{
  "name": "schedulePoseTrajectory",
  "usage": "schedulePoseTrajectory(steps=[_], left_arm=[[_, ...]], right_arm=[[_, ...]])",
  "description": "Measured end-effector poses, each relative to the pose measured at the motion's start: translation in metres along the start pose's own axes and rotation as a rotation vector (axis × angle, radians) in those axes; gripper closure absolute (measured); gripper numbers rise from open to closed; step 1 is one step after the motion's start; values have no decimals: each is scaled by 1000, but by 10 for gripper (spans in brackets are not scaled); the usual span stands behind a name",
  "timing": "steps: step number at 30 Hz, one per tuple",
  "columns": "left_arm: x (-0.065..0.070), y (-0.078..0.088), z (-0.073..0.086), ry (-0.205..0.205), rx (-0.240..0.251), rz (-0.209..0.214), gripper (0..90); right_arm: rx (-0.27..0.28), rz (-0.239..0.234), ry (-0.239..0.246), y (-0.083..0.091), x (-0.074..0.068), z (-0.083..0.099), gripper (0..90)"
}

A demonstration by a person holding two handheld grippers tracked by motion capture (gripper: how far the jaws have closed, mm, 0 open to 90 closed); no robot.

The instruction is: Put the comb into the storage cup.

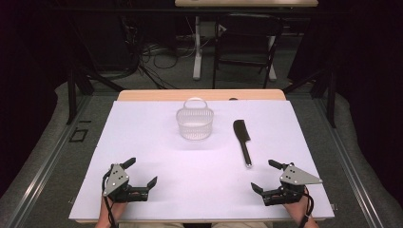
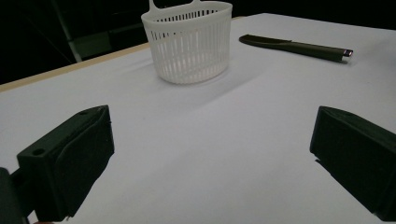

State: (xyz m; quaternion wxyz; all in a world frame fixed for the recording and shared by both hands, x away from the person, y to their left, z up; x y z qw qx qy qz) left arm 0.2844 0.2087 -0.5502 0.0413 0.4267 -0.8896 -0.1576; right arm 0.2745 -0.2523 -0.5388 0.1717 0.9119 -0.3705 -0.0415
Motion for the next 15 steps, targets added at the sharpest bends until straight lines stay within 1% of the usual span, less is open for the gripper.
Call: schedulePoseTrajectory(steps=[4, 5, 7, 9, 12, 15], left_arm=[[0, -1, -1, 2, -1, -2, 0], [0, -2, -1, 0, -3, 0, 0], [0, -2, -1, -5, -6, 0, 0], [1, -3, -1, -2, -7, 1, 0], [1, -5, -1, -3, -8, -1, 0], [1, -6, -1, -2, -14, -3, 0]], right_arm=[[-4, -1, -5, -1, 1, 1, 3], [-13, -5, -5, 0, 1, 1, 3], [-4, -2, -16, -3, 2, 1, 2], [-15, -5, -17, -4, 3, 0, 2], [-23, -5, -14, -6, 4, 0, 3], [-39, -11, -1, -11, 3, 1, 6]])
Point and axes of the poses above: each handheld gripper's, and its own axes: y roughly backward along the jaws, z roughly out of its underside, x roughly to its right, the point moved 3 cm from there along -y, roughly forward along the jaws, and after that the axes turned 1 degree about -z, right-handed, at the moved point
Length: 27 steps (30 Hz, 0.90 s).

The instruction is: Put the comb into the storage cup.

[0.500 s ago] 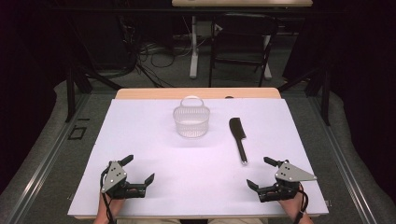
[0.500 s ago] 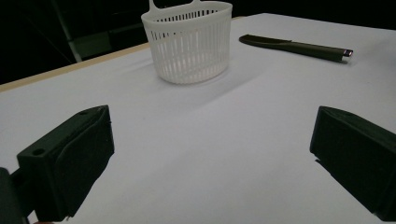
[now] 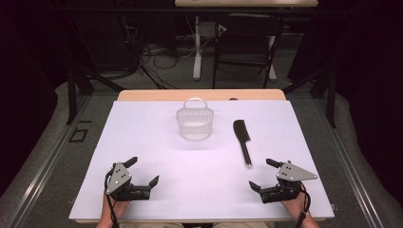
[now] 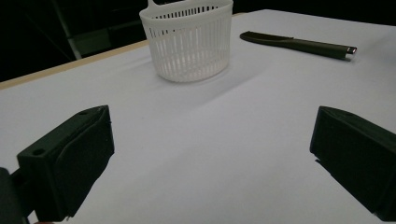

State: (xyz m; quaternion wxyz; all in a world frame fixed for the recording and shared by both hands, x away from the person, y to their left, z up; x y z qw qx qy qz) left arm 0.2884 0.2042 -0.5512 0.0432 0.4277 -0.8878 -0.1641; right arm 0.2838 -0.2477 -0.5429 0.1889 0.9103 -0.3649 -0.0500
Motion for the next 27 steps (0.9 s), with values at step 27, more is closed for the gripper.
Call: schedulePoseTrajectory(steps=[27], left_arm=[[-2, -1, 1, -3, -4, 12, 0]], right_arm=[[-46, 7, 5, -25, 7, -14, 16]])
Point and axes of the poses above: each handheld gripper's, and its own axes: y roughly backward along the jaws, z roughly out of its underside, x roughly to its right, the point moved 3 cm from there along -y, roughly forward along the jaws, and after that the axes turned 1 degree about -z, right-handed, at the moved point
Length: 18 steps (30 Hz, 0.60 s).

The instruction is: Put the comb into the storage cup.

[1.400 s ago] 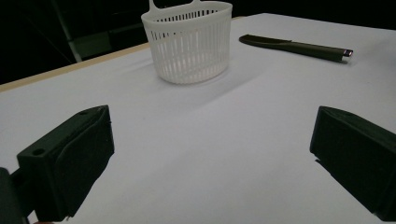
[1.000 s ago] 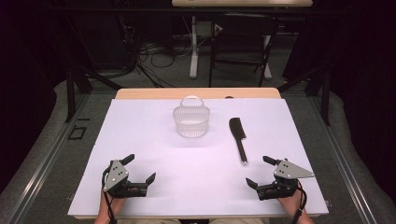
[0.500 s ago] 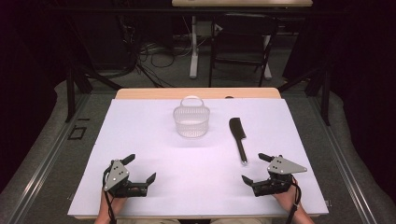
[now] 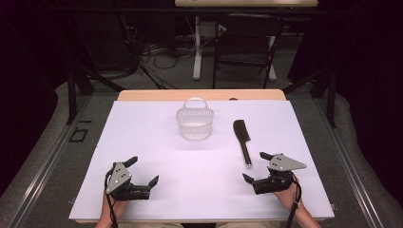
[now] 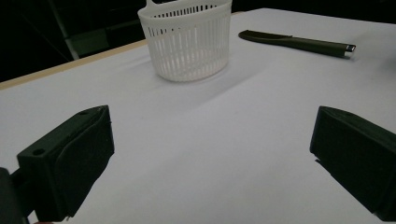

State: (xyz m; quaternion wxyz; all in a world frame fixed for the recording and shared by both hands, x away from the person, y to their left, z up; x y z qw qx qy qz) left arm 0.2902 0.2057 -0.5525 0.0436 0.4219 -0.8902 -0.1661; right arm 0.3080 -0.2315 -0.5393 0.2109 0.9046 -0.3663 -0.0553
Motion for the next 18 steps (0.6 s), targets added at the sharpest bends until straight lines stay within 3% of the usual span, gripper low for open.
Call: schedulePoseTrajectory(steps=[18], left_arm=[[-1, -1, 1, -8, -10, 1, 0]], right_arm=[[-28, 2, 2, -25, 11, -10, 21]])
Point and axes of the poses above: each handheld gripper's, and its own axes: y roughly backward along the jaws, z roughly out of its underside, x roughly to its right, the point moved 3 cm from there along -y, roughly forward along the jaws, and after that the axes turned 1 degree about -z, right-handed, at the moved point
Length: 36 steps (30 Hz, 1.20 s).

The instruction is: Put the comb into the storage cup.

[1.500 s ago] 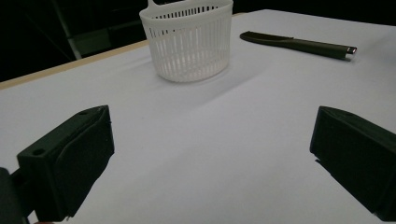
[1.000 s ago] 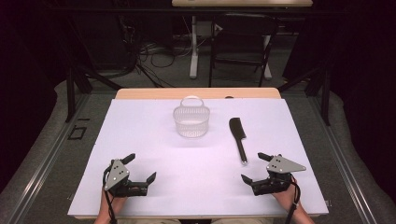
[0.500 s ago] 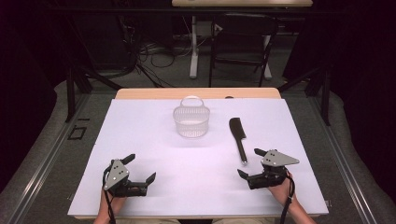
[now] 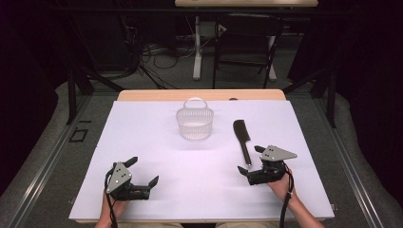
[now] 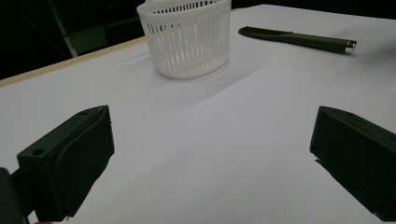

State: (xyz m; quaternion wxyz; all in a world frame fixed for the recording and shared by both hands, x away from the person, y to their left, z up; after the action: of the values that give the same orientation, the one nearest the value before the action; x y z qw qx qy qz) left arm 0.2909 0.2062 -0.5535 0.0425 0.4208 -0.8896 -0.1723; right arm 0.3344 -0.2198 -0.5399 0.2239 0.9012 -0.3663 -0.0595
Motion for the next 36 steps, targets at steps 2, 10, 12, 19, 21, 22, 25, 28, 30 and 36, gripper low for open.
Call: schedulePoseTrajectory(steps=[2, 10, 12, 19, 21, 22, 25, 28, 30, 36], left_arm=[[-1, 0, 0, 4, 0, 0, 0], [-1, -1, 0, 2, -2, 2, 0], [-1, -1, 0, 2, -1, 1, 0], [0, -2, 0, -2, -4, 5, 0], [0, -2, 0, 2, -2, 4, 0], [-1, -3, 0, 2, -2, 3, 0], [-1, -3, 0, 2, -5, 6, 0], [0, -3, 0, 4, -5, 7, 0], [-1, -4, 0, 4, -6, 8, 0], [-1, -4, 1, 5, -10, 8, 0]], right_arm=[[-2, -2, -2, -2, 0, 0, 21], [-12, -5, -2, -10, 3, -3, 21], [-15, -7, -4, -12, 3, -3, 20], [-28, -15, -7, -17, 4, -4, 14], [-33, -17, -11, -18, 4, -4, 11], [-32, -17, -14, -18, 5, -3, 9], [-33, -16, -17, -18, 6, -3, 5], [-36, -19, -20, -19, 7, -2, 2], [-39, -21, -25, -19, 7, -1, 0], [-49, -31, -32, -21, 7, 0, 0]])
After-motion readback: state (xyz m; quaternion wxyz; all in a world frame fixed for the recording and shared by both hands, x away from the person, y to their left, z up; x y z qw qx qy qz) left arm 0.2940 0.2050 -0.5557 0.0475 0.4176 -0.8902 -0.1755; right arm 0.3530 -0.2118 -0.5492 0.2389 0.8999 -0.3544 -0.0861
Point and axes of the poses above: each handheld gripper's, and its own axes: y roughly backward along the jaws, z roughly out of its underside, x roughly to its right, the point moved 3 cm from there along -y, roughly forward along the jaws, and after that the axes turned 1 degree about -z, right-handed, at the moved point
